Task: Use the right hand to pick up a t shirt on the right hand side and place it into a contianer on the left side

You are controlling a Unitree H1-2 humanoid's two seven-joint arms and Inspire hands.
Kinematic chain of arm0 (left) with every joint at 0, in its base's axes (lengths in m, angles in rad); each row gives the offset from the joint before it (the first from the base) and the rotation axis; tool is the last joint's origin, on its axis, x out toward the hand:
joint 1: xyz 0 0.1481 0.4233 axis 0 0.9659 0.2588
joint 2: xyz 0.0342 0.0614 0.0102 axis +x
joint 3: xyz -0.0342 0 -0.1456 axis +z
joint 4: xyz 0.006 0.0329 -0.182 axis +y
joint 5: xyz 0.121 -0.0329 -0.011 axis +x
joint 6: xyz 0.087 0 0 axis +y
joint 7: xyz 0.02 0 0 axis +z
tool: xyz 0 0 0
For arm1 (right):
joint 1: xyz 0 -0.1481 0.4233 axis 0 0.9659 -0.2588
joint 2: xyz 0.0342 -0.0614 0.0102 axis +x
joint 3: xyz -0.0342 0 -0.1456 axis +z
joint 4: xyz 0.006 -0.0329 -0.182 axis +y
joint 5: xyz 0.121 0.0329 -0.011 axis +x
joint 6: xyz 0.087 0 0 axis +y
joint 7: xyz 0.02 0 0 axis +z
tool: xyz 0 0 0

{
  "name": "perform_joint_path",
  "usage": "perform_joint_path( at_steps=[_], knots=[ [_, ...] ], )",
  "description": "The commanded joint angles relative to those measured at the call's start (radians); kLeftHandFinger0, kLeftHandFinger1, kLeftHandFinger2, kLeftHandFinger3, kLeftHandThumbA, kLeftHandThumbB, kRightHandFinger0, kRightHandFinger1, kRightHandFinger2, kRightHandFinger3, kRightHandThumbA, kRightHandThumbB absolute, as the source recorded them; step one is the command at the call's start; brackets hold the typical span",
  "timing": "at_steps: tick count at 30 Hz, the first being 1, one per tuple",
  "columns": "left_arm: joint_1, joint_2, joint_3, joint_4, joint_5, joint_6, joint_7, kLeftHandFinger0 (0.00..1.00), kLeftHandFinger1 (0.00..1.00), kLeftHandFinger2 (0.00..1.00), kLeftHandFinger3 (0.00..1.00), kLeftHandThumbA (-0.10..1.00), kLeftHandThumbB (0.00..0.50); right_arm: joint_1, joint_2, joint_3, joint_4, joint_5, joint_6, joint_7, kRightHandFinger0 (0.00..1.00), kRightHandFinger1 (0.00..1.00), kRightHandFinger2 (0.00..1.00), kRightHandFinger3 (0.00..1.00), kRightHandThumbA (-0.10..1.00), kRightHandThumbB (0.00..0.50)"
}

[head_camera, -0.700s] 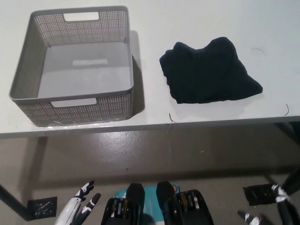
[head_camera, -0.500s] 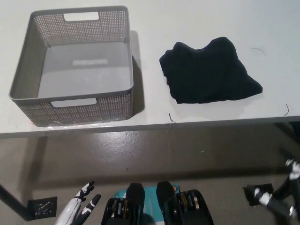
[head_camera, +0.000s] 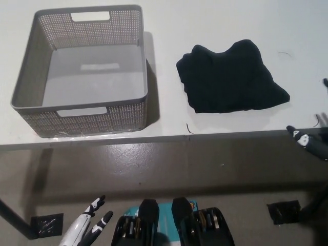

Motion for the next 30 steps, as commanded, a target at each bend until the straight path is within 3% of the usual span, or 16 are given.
perform_joint_path(
  at_steps=[1,6,13,18,23,30],
  knots=[
    [-0.02,0.011,0.002,-0.016,0.005,-0.035,0.005,1.0,1.0,1.0,1.0,1.0,0.354,-0.062,-0.02,0.029,0.015,-0.07,0.066,0.008,1.0,1.0,1.0,1.0,0.94,0.5],
    [-0.026,0.013,0.002,-0.014,0.014,-0.041,0.012,1.0,1.0,1.0,1.0,1.0,0.352,-0.11,-0.021,0.072,0.062,-0.076,0.105,0.043,1.0,1.0,1.0,1.0,0.97,0.5],
    [-0.023,0.009,-0.003,0.001,0.015,-0.055,0.012,1.0,1.0,1.0,1.0,1.0,0.342,-0.144,-0.025,0.149,0.149,-0.113,0.134,0.055,1.0,1.0,1.0,1.0,0.9,0.5],
    [-0.019,0.009,-0.004,-0.006,0.019,-0.041,0.006,1.0,1.0,1.0,1.0,1.0,0.367,-0.197,-0.004,0.21,0.238,-0.133,0.145,0.032,1.0,1.0,1.0,1.0,0.96,0.5],
    [-0.019,0.01,-0.006,-0.001,0.017,-0.054,0.004,1.0,1.0,1.0,1.0,1.0,0.341,-0.23,0.017,0.252,0.27,-0.145,0.168,0.021,1.0,1.0,1.0,1.0,1.0,0.5],
    [-0.024,0.01,-0.006,-0.002,0.024,-0.058,0.008,1.0,1.0,1.0,1.0,1.0,0.349,-0.264,0.03,0.277,0.283,-0.138,0.168,0.015,1.0,1.0,1.0,1.0,0.96,0.5]
  ],
)
